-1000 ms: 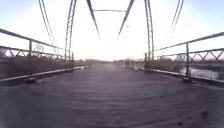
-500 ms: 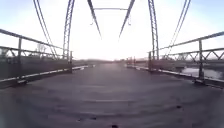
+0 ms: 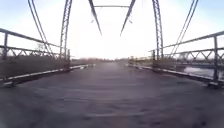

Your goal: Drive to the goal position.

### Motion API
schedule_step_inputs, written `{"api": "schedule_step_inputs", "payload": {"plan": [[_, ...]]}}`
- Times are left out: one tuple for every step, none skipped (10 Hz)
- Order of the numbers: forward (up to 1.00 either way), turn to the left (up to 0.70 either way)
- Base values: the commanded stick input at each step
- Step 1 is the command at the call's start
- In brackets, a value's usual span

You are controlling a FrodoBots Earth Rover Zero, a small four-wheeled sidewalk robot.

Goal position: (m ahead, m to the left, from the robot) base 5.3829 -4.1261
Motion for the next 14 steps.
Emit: {"api": "schedule_step_inputs", "payload": {"plan": [[1.00,0.02],[1.00,0.02],[1.00,0.01],[1.00,0.03],[1.00,0.03],[1.00,0.03],[1.00,0.03],[1.00,0.03],[1.00,0.03],[1.00,0.03],[1.00,0.03],[1.00,0.04],[1.00,0.03],[1.00,0.04]]}}
